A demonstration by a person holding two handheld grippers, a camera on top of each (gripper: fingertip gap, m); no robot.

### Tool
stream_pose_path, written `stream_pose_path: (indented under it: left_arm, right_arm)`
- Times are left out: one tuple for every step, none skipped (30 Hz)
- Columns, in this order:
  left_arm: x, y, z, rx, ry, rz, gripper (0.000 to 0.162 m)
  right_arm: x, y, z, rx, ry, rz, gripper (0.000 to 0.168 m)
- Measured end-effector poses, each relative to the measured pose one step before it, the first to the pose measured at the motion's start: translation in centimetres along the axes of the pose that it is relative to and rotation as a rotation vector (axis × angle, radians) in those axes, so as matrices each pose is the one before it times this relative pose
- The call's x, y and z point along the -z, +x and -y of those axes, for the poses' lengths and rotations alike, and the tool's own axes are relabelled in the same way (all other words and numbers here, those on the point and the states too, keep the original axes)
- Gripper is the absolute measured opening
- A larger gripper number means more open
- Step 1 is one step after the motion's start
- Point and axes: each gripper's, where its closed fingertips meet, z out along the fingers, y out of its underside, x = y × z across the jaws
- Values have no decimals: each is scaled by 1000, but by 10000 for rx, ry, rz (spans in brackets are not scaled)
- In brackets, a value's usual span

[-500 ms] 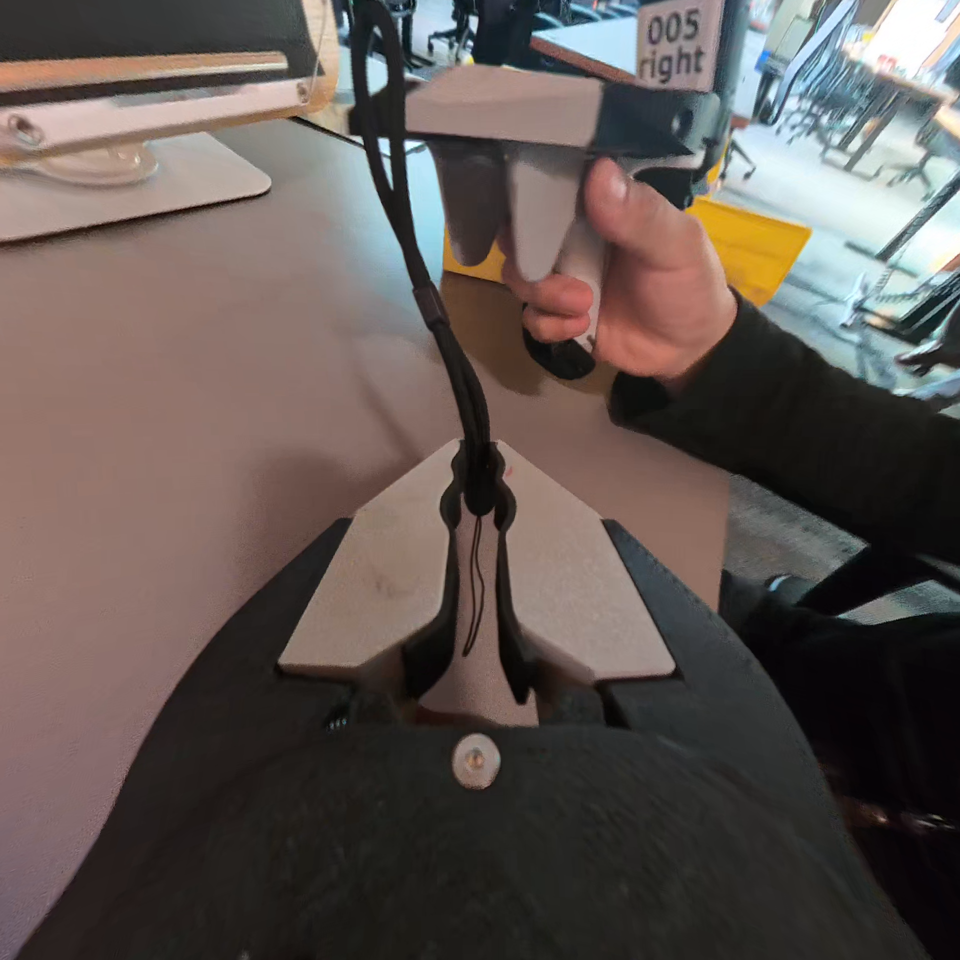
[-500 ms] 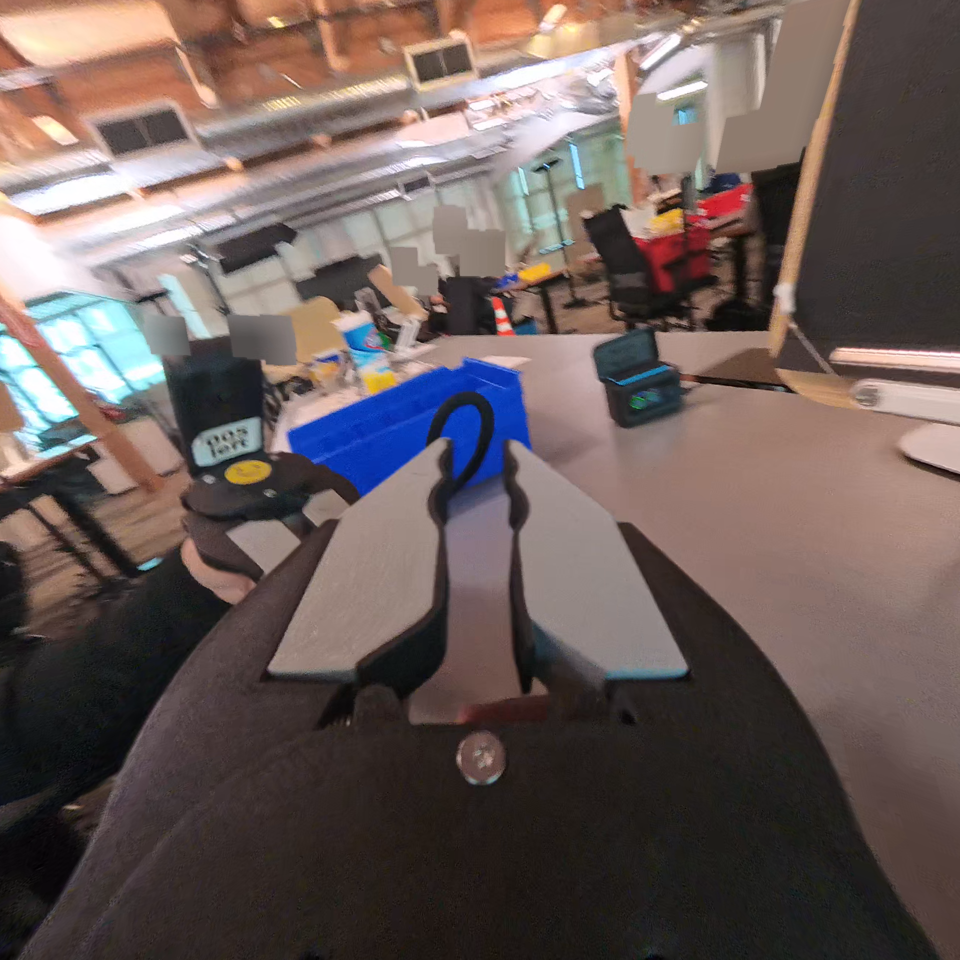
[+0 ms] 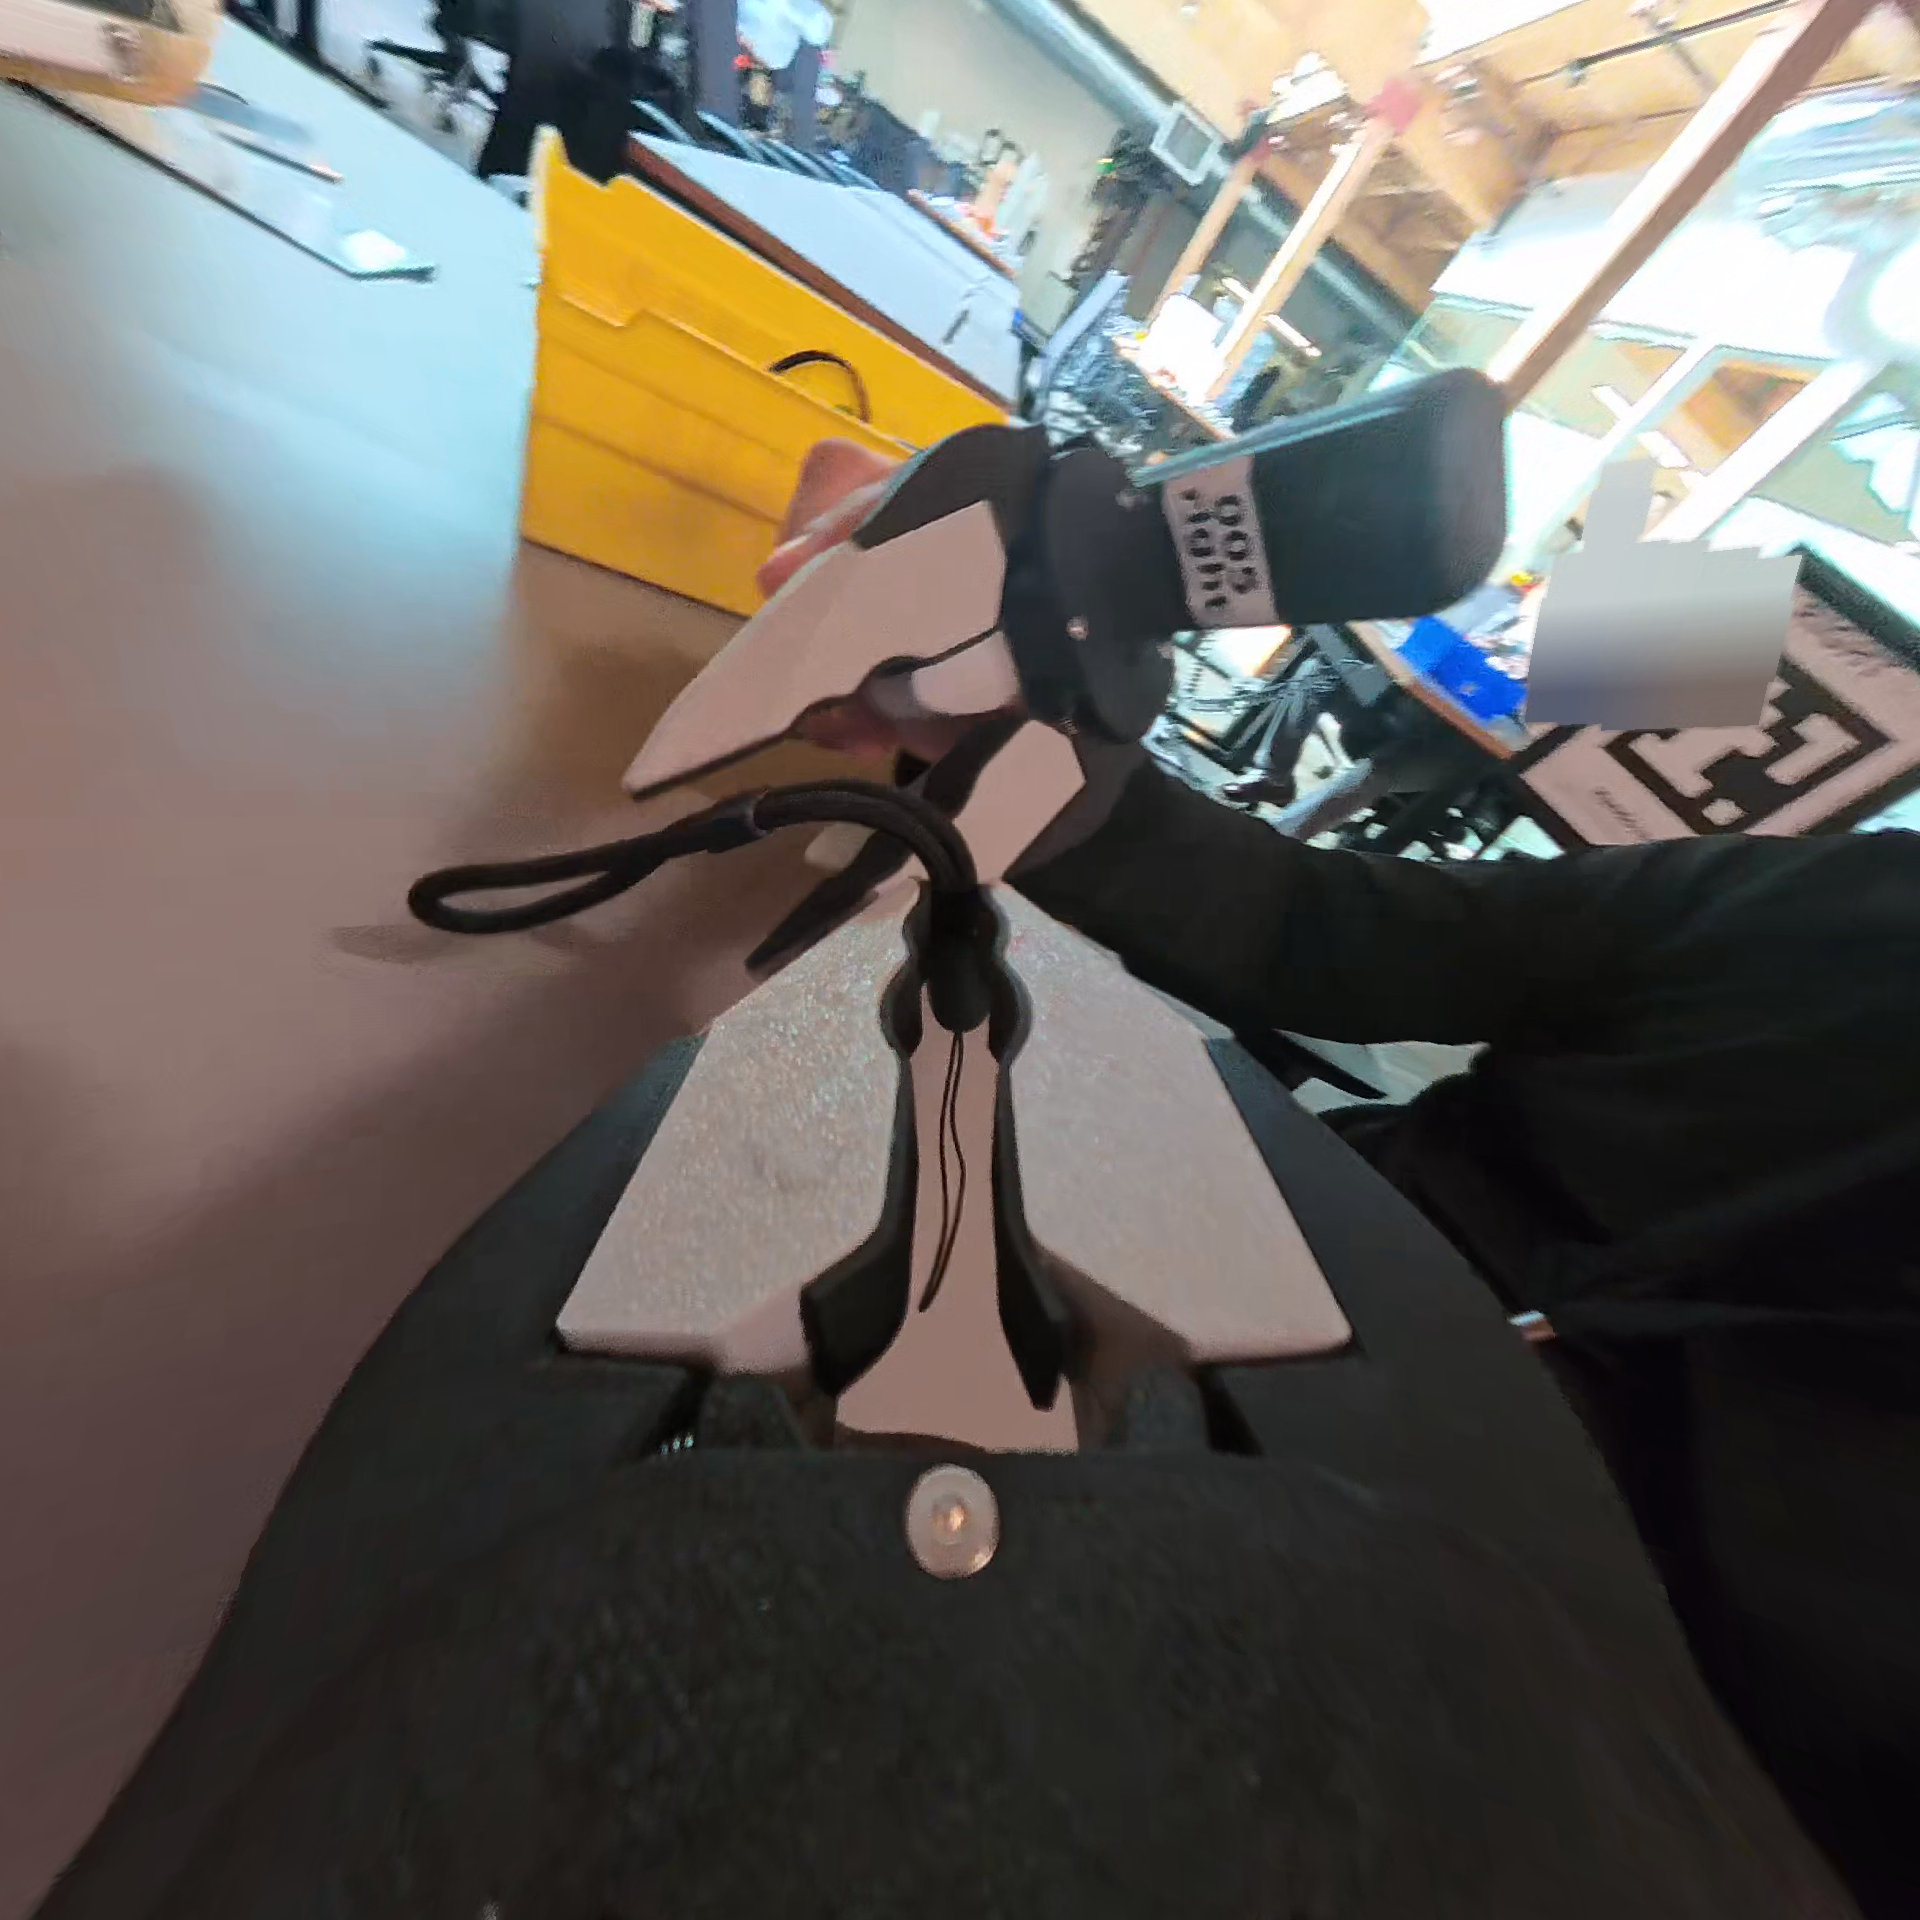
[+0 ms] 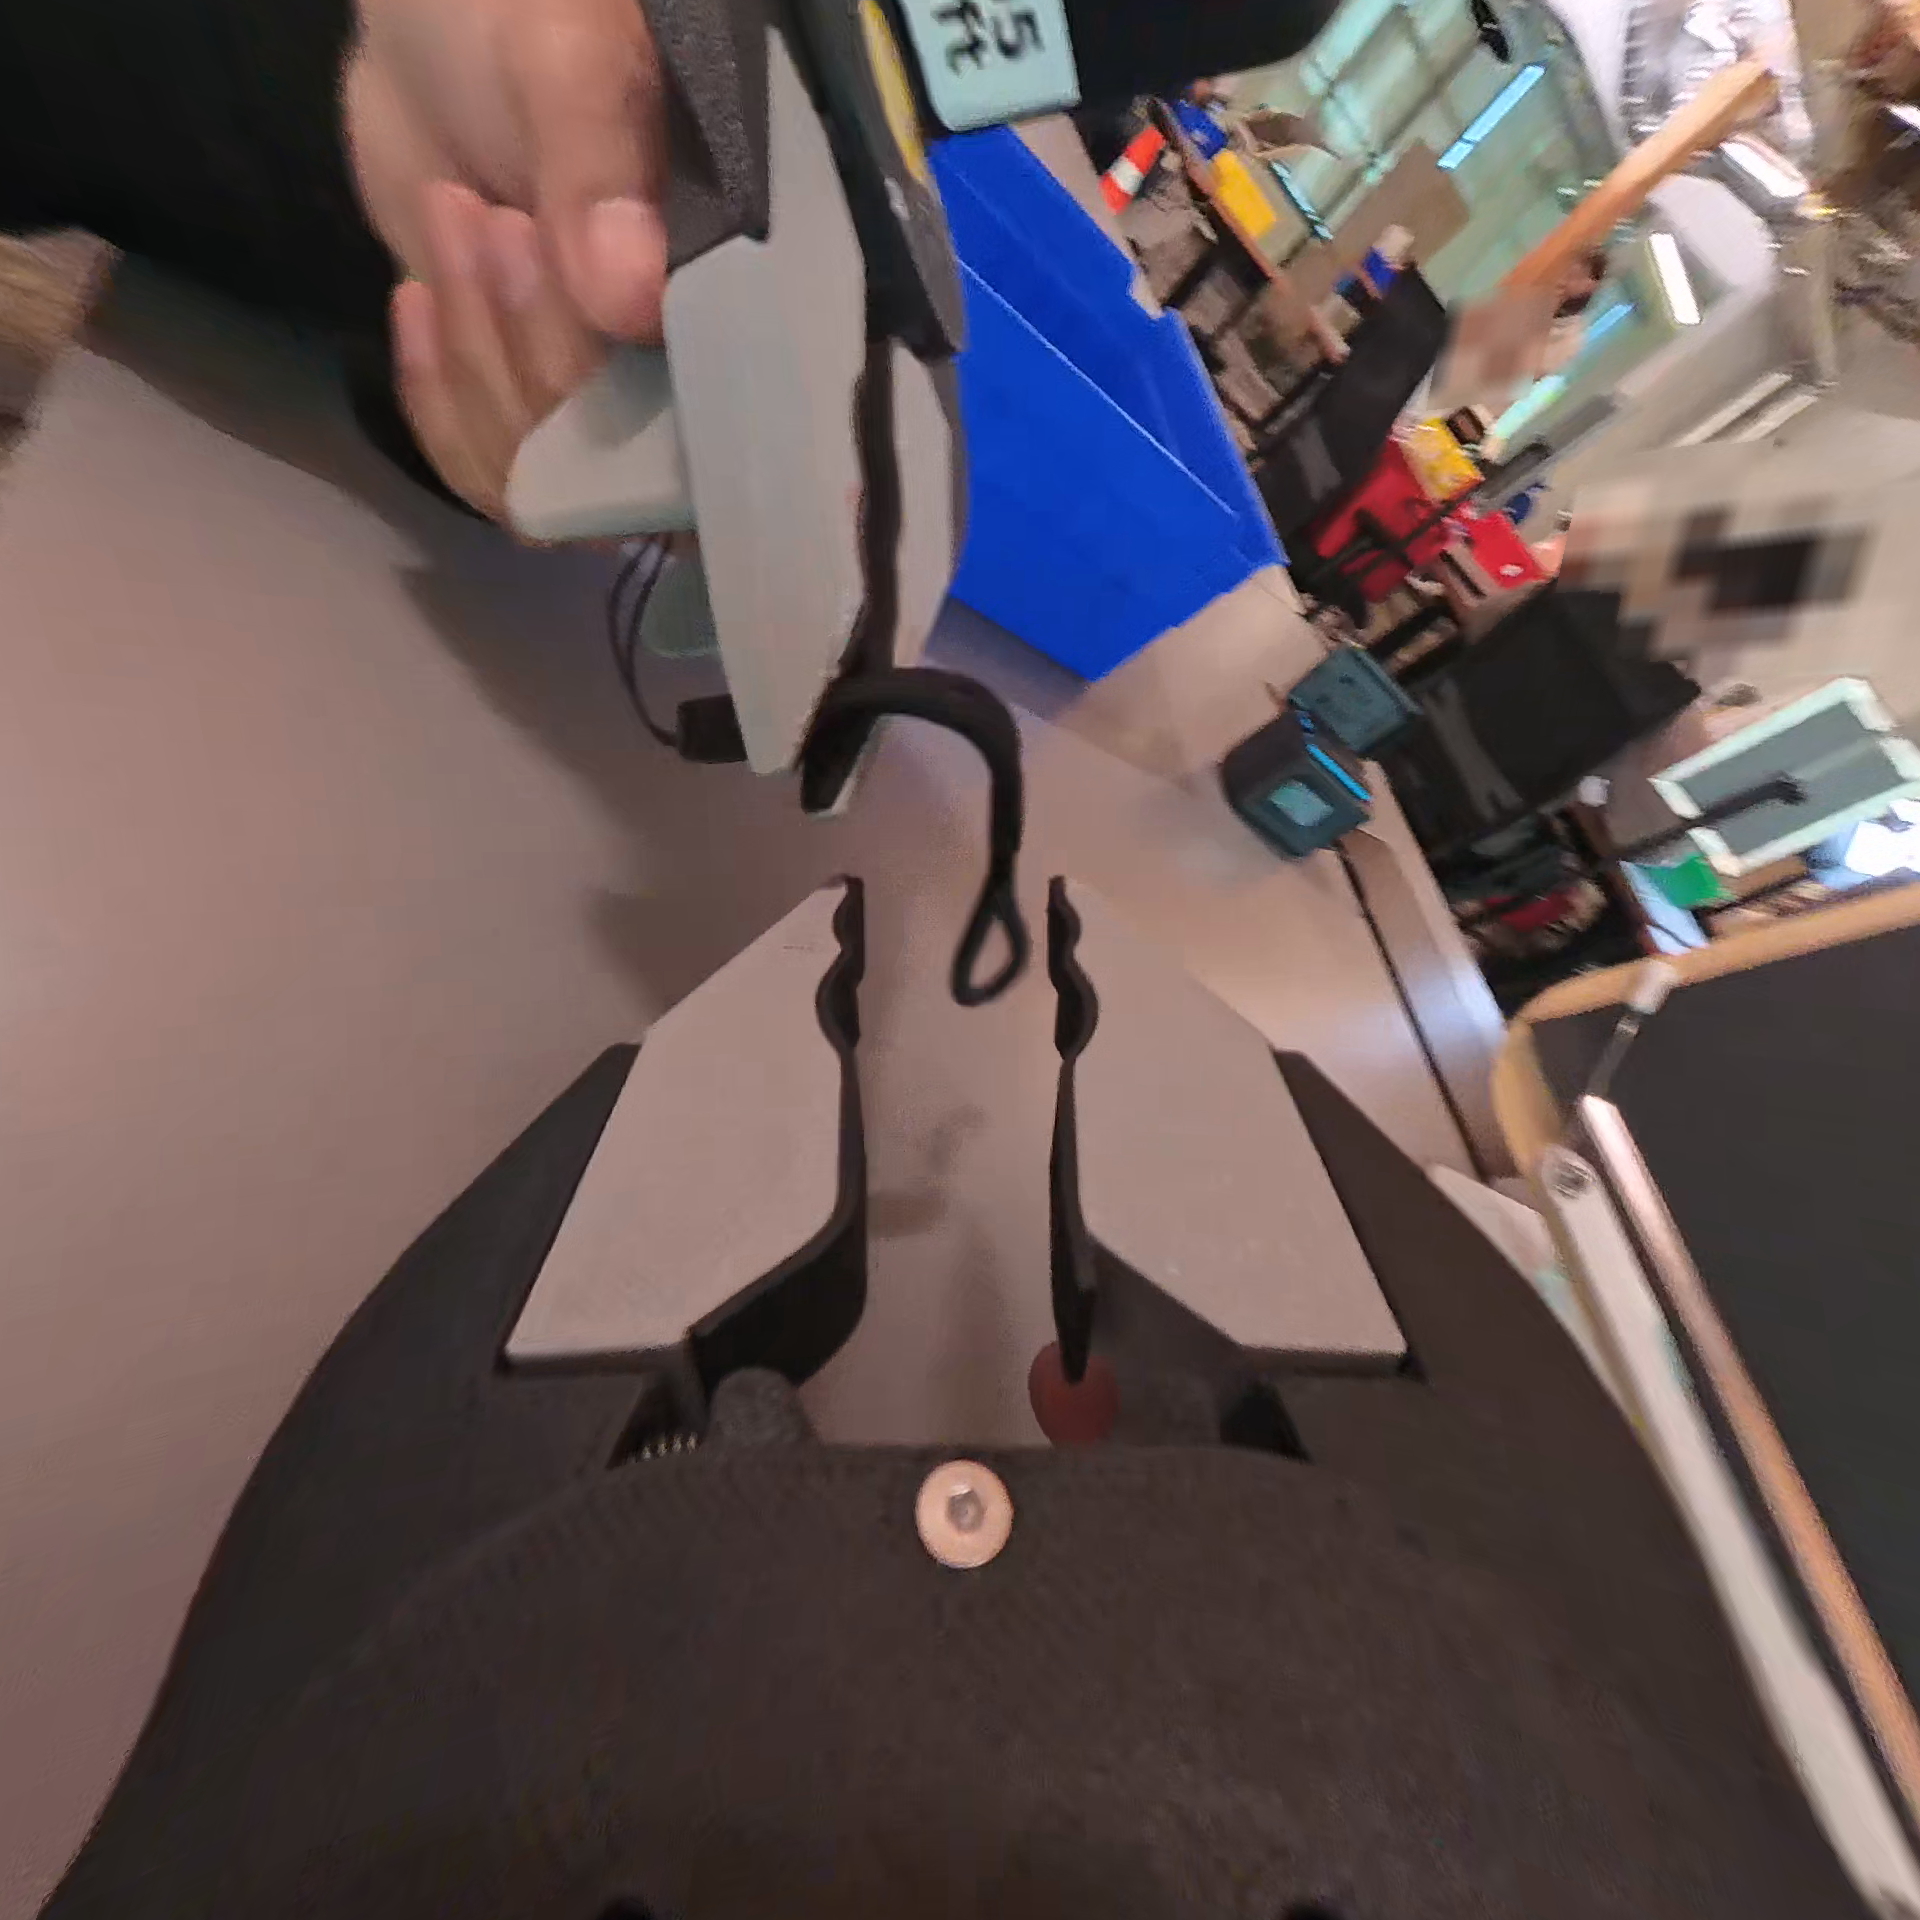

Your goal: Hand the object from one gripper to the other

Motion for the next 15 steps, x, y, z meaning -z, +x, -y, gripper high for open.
stream_pose_path:
  left_arm:
    - [70, 365, 16, -52, -32, -141, 5]
    - [-29, 173, -116, -89, -96, -25, 5]
    - [-120, 246, -189, -77, -124, -103, 5]
    - [-180, 301, -234, -30, -131, -173, 5]
    - [-177, 91, -229, -35, -127, -55, 5]
    - [-88, -371, -106, -109, -80, 262, 5]
    - [127, -800, 154, -238, 20, 574, 7]
    - [337, -871, 259, -381, 34, 694, 11]
    - [485, -816, 305, -527, 4, 733, 24]
    - [587, -817, 338, -622, 26, 809, 35]
    - [574, -577, 247, -624, 28, 682, 39]
    - [465, -176, 175, -554, 22, 412, 42]
    - [293, -71, 153, -513, 23, 306, 45]
    - [119, -274, 70, -563, -24, 402, 46]
    - [-31, -244, -101, -753, -99, 406, 48]
  right_arm:
    - [-80, -526, 414, -229, 223, 358, 33]
    - [-65, -152, 481, -220, 253, 128, 31]
    - [-100, 79, 489, -164, 244, -38, 30]
    - [-134, 75, 382, -101, 180, -61, 27]
    - [-140, 169, 168, -55, 47, -110, 14]
    - [-98, 314, -30, -61, -73, -149, 1]
    - [-43, 573, -125, -290, -96, -207, 1]
    - [8, 705, -207, -678, -65, -125, 1]
    - [54, 774, -336, -1045, -44, 42, 1]
    - [82, 650, -370, -1283, -12, 294, 1]
    - [192, 479, -169, -1339, 89, 478, 1]
    - [350, 581, 222, -1188, 280, 330, 1]
    - [436, 574, 541, -927, 430, 174, 1]
    - [395, 242, 547, -797, 380, 270, 1]
    - [262, -149, 383, -810, 251, 439, 1]
